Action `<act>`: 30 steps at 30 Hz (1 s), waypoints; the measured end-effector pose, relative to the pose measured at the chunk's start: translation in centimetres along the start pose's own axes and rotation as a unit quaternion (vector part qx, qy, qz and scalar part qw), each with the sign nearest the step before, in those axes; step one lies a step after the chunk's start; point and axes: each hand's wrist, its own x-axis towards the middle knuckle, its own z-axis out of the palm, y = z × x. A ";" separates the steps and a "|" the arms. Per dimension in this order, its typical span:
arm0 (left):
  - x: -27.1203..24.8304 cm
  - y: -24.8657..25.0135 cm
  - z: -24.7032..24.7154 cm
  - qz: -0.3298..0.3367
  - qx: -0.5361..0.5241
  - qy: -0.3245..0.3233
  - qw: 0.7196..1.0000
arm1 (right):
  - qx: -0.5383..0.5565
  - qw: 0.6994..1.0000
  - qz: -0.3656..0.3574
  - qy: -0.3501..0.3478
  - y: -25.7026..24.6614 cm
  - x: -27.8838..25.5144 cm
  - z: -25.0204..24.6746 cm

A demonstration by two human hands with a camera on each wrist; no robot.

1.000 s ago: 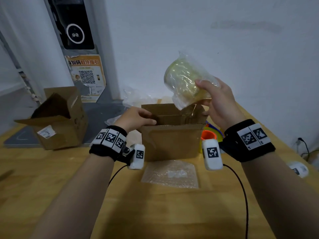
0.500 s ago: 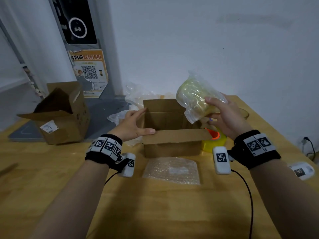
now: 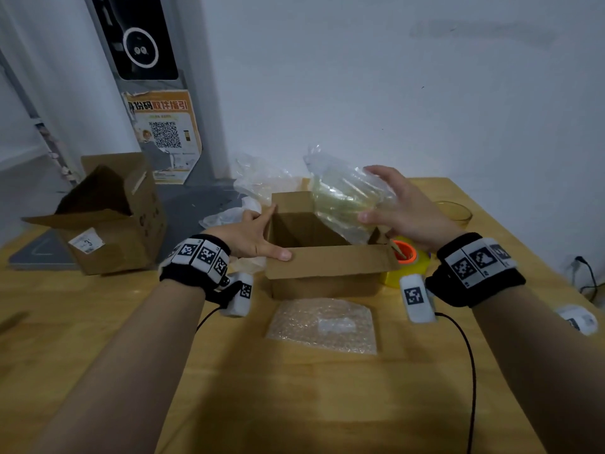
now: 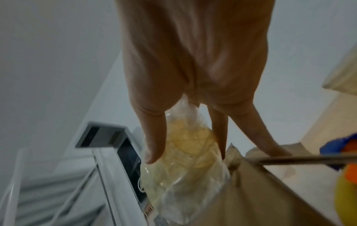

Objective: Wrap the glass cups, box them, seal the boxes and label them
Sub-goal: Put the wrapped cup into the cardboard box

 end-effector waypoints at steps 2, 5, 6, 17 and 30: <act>0.2 -0.1 0.1 0.001 -0.008 0.016 1.000 | -0.063 0.997 -0.016 -0.035 0.3 0.1 0.1; 0.3 -0.2 0.3 0.002 -0.027 0.018 0.999 | -0.120 0.989 -0.032 -0.077 0.7 0.6 0.5; 0.2 -0.2 0.4 0.004 -0.028 0.018 0.999 | -0.140 0.986 -0.033 -0.085 0.9 0.9 0.7; 0.4 -0.7 0.9 0.012 -0.079 0.030 0.996 | -0.270 0.959 0.033 -0.081 2.9 1.1 2.1; -0.1 -1.2 2.4 0.057 -0.192 0.211 0.957 | -0.198 0.976 -0.049 0.077 0.8 -0.3 2.5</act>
